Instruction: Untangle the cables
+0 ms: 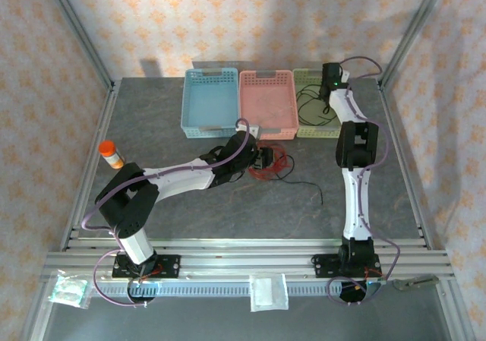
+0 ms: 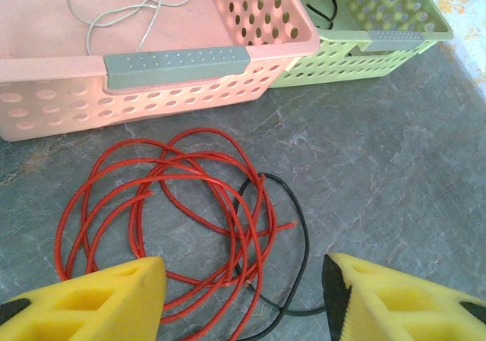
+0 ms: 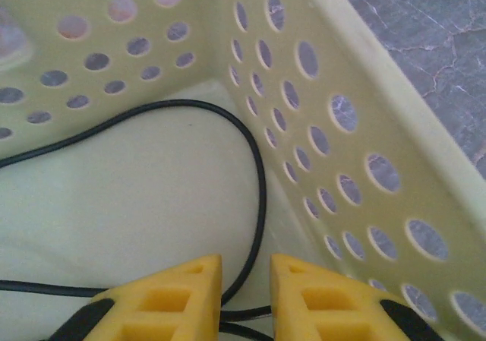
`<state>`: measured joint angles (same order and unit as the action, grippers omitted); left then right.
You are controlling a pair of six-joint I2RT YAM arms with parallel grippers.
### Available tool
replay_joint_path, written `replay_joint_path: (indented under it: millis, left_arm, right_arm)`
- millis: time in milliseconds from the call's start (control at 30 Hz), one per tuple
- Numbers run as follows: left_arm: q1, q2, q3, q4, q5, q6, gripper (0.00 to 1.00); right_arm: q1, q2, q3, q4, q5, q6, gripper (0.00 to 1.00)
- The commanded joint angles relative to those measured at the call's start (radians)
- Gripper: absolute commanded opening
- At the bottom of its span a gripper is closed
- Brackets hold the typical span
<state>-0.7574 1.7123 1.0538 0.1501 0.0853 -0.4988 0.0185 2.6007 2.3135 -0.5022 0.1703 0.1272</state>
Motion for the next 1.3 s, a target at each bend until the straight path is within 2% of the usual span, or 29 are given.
replay_joint_path:
  millis: [0,367,533,700,900,933,1000,1100,1267]
  left_arm:
    - [0.007,-0.027,-0.001,-0.011,-0.033,0.009,0.58]
    - [0.007,-0.026,-0.007,-0.011,-0.037,0.006,0.58]
    - [0.010,-0.044,-0.025,-0.004,-0.059,-0.012,0.58]
    - [0.029,-0.088,-0.083,0.027,-0.063,-0.048,0.64]
    - [0.067,-0.152,-0.178,0.065,-0.066,-0.096,0.71]
    - [0.075,-0.161,-0.194,0.071,-0.061,-0.119,0.71]
    - [0.092,-0.169,-0.222,0.085,-0.042,-0.135,0.70]
    - [0.111,-0.156,-0.249,0.096,-0.005,-0.153,0.66]
    - [0.121,-0.106,-0.264,0.113,0.042,-0.171,0.63]
  right_arm:
    - [0.000,0.013,-0.006,-0.057,-0.011,0.022,0.24]
    - [0.015,-0.100,-0.168,-0.065,-0.169,0.098,0.24]
    - [0.024,-0.204,-0.240,0.005,-0.264,0.101,0.27]
    - [0.024,-0.340,-0.285,0.078,-0.311,0.083,0.41]
    - [0.049,-0.503,-0.394,0.080,-0.137,0.061,0.58]
    - [0.058,-0.548,-0.443,0.093,-0.136,0.063,0.59]
    - [0.060,-0.642,-0.549,0.131,-0.208,0.087,0.59]
    - [0.081,-0.807,-0.746,0.190,-0.295,0.118,0.53]
    - [0.167,-1.035,-1.013,0.172,-0.333,0.138,0.45]
